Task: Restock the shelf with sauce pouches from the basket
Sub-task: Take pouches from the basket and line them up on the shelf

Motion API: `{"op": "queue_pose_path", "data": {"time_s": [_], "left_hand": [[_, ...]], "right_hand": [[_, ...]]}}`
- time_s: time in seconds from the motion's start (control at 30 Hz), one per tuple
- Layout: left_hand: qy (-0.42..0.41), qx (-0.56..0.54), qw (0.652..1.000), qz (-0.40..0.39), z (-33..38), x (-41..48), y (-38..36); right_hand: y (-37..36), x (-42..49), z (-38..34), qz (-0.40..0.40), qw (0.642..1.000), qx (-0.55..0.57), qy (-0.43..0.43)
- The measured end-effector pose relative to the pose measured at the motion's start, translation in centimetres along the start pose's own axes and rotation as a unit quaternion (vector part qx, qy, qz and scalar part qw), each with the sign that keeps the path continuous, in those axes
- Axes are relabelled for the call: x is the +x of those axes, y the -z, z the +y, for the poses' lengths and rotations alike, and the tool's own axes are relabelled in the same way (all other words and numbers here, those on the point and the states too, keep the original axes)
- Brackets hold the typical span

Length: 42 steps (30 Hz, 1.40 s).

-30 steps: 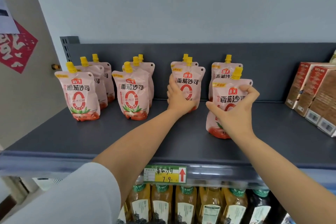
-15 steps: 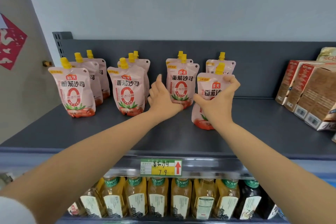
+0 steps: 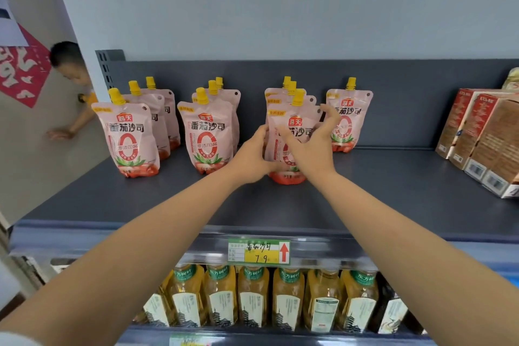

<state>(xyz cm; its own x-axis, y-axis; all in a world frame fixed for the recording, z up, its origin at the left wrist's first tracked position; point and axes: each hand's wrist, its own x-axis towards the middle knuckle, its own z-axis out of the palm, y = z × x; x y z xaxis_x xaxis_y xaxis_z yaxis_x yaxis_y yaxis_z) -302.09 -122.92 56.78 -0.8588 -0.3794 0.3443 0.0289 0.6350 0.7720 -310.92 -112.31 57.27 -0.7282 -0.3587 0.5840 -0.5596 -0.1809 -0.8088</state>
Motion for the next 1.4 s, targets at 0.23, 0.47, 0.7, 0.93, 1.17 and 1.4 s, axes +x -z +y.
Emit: {"op": "queue_pose_path", "data": {"time_s": [0.23,0.47,0.7,0.93,1.17,1.4], "left_hand": [[0.010,-0.006,1.000,-0.005,-0.2,0.8,0.3],[0.015,0.012,1.000,-0.003,-0.5,1.2,0.0],[0.013,0.022,1.000,-0.008,-0.7,1.7,-0.2],[0.014,0.018,1.000,0.002,-0.7,1.7,-0.3],[0.011,0.024,1.000,0.004,-0.3,1.2,-0.3],[0.017,0.034,0.999,0.014,-0.2,1.2,-0.4]], "right_hand": [[3.4,1.0,1.6,-0.083,0.993,-0.057,-0.065],[4.0,2.1,1.9,-0.155,0.982,-0.061,-0.089],[5.0,2.5,1.4,-0.235,0.961,-0.011,-0.147],[4.5,2.8,1.6,-0.221,0.956,0.042,-0.190],[4.3,2.8,1.8,-0.233,0.950,0.064,-0.200],[4.1,2.7,2.0,-0.194,0.969,-0.027,-0.150]]}}
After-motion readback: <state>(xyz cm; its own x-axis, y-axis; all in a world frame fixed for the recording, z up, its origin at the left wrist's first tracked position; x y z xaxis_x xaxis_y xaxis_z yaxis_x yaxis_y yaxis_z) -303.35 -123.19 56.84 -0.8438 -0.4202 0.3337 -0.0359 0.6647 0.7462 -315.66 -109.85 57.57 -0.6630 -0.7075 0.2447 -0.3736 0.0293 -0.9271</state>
